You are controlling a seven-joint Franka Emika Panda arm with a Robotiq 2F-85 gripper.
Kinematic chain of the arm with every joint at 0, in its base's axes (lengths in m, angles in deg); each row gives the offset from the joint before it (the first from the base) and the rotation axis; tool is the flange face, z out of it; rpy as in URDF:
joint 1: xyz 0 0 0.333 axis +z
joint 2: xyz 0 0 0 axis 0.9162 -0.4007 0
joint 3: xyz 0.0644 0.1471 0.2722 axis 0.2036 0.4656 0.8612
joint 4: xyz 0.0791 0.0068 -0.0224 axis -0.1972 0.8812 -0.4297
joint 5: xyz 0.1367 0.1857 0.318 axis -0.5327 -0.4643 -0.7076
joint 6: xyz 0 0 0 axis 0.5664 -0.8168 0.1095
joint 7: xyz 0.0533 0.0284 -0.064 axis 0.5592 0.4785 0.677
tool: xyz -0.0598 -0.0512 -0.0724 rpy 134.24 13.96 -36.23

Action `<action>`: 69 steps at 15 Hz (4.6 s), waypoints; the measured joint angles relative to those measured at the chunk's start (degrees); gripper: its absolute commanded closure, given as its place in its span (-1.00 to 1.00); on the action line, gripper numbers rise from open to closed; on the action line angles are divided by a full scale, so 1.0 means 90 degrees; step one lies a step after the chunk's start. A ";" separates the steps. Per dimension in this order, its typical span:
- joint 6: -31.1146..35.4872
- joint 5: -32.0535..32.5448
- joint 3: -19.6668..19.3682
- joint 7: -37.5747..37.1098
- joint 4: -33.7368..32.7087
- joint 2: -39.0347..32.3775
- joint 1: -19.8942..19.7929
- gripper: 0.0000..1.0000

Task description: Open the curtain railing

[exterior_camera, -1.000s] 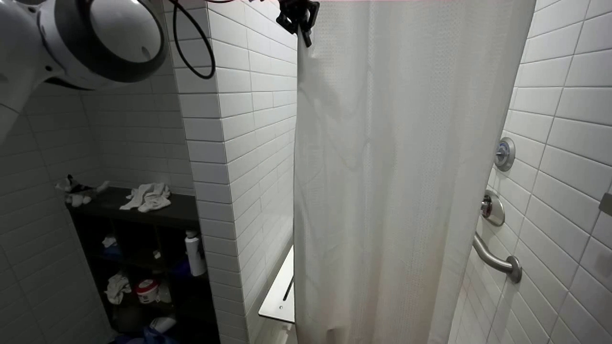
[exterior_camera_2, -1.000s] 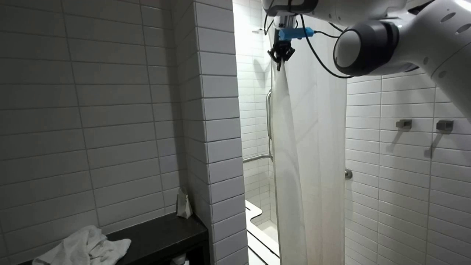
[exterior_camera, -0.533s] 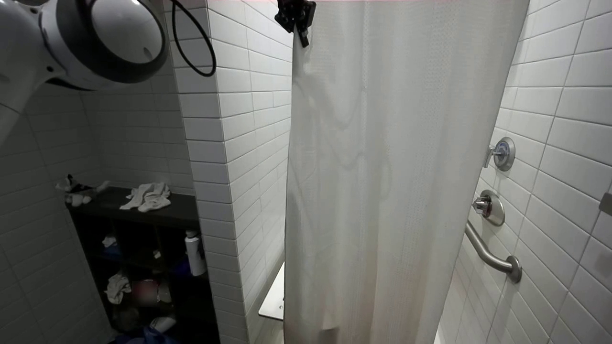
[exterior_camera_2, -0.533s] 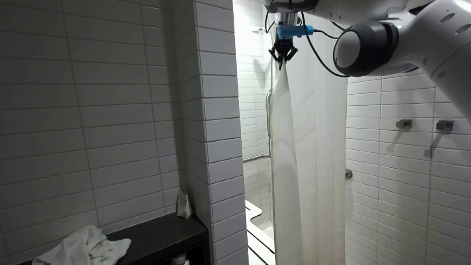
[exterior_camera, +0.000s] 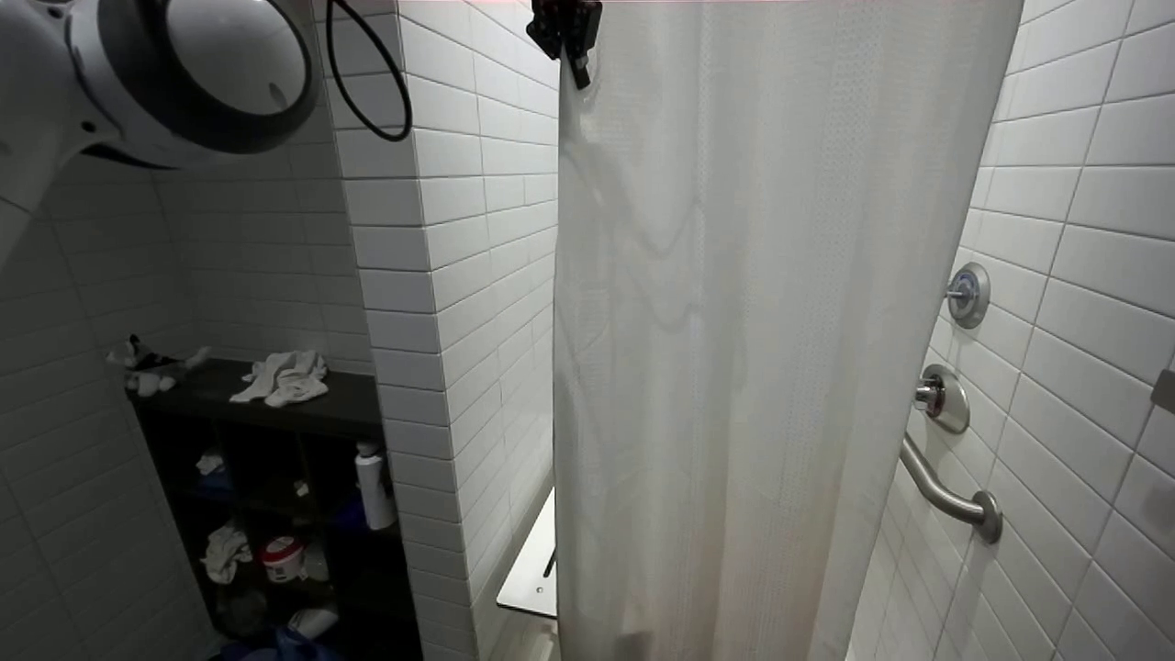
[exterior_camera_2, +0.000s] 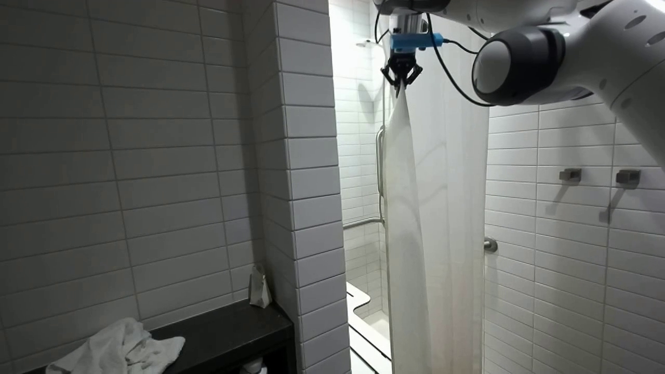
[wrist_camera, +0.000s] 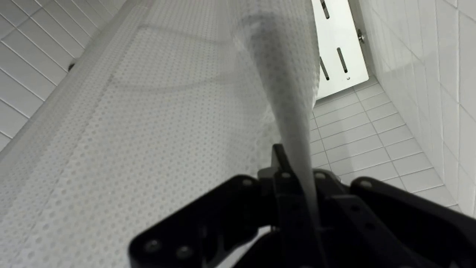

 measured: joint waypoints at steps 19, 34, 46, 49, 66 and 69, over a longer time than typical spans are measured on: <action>-0.0123 0.0036 0.0000 0.1742 -0.0044 0.0360 0.0002 -0.47; 0.0022 0.0126 0.0000 0.3220 -0.0027 0.0577 0.0078 -1.00; 0.0022 0.0126 0.0000 0.3381 0.0021 0.0590 0.0066 -1.00; 0.0022 0.0126 0.0000 0.3381 0.0022 0.0590 0.0066 -1.00; -0.0084 0.0125 0.0000 0.3360 -0.0177 0.0464 0.0050 -1.00; -0.0010 0.0138 0.0000 0.3246 -0.0315 0.0320 0.0028 -1.00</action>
